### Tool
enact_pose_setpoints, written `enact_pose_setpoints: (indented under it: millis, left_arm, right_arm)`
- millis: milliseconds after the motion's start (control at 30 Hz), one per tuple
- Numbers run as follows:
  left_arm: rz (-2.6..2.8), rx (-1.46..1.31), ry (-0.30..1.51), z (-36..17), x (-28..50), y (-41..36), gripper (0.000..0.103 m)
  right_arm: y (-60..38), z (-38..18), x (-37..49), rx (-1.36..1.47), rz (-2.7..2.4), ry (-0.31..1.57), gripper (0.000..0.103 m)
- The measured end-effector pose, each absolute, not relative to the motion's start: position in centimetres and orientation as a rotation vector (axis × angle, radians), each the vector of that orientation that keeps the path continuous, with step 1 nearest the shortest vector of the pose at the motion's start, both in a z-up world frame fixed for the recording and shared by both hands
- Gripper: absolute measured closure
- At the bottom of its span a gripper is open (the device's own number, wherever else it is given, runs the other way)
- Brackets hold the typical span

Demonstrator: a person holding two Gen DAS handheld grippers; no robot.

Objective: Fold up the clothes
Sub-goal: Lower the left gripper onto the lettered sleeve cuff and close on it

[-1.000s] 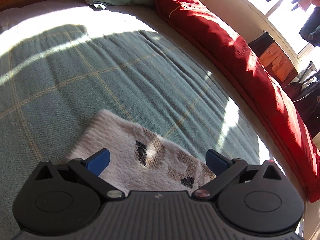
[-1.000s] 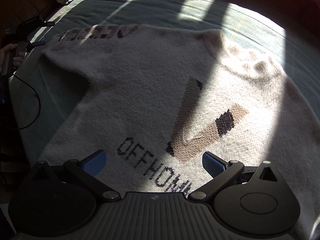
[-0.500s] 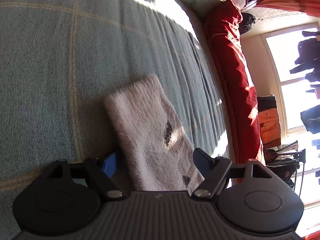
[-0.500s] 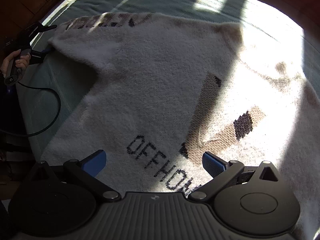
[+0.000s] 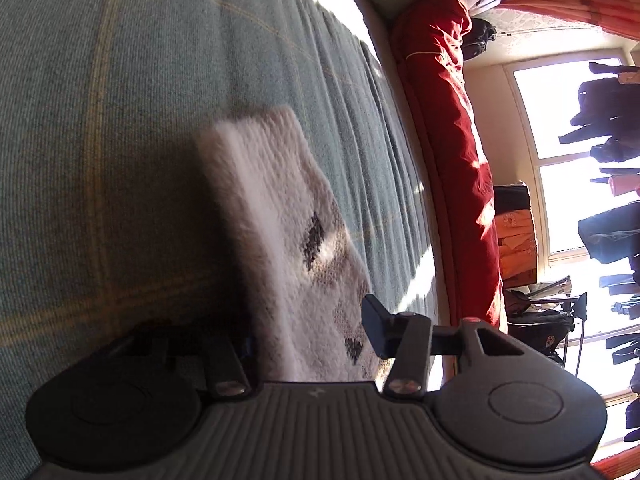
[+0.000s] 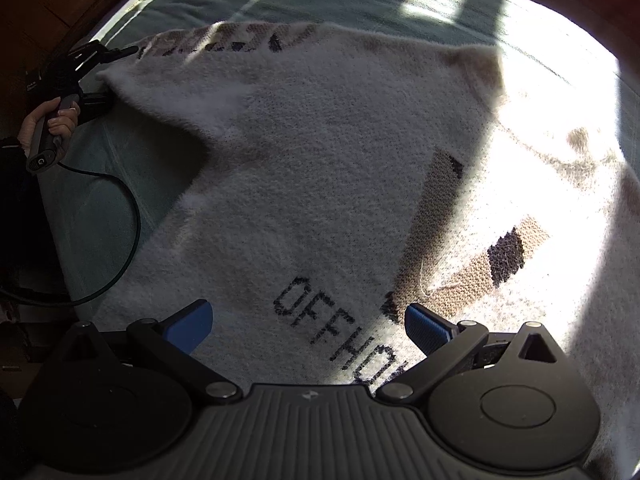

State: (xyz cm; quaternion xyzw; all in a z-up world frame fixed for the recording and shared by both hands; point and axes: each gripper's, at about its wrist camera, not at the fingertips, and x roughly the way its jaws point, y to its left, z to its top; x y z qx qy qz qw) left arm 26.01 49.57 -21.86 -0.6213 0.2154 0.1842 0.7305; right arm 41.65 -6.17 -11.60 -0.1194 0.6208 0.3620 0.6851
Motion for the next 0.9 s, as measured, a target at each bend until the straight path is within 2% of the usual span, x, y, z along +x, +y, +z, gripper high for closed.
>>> enact_pose_setpoints:
  millis: [100,267,400,567,700,900]
  left_arm:
    - [0.423,-1.379,0.443,-22.1,26.9,51.1,0.06]
    - [0.389,-1.352,0.491,-22.2,27.1,50.8,0.062]
    - [0.426,-1.291,0.543,-21.9,27.3,50.4,0.091]
    - [0.485,-1.187,0.607,-20.6,27.9,49.7,0.095]
    - [0.533,-0.996,0.679,-18.2,29.4,48.1,0.095]
    - [0.503,-0.846,0.705,-14.9,30.2,45.8,0.096]
  right_arm:
    - [-6.0,-11.6,41.5,-0.277,0.802,1.397,0.0]
    - [-5.5,-11.6,41.5,-0.261,0.779,1.4,0.0]
    - [-5.2,-11.6,41.3,-0.256,0.778,1.396,0.0]
    - [-5.3,-11.5,40.5,-0.268,0.775,1.396,0.0]
    - [-5.9,-11.0,40.0,-0.265,0.771,1.377,0.0]
    - [-7.4,-11.0,39.7,-0.224,0.762,1.334,0.0]
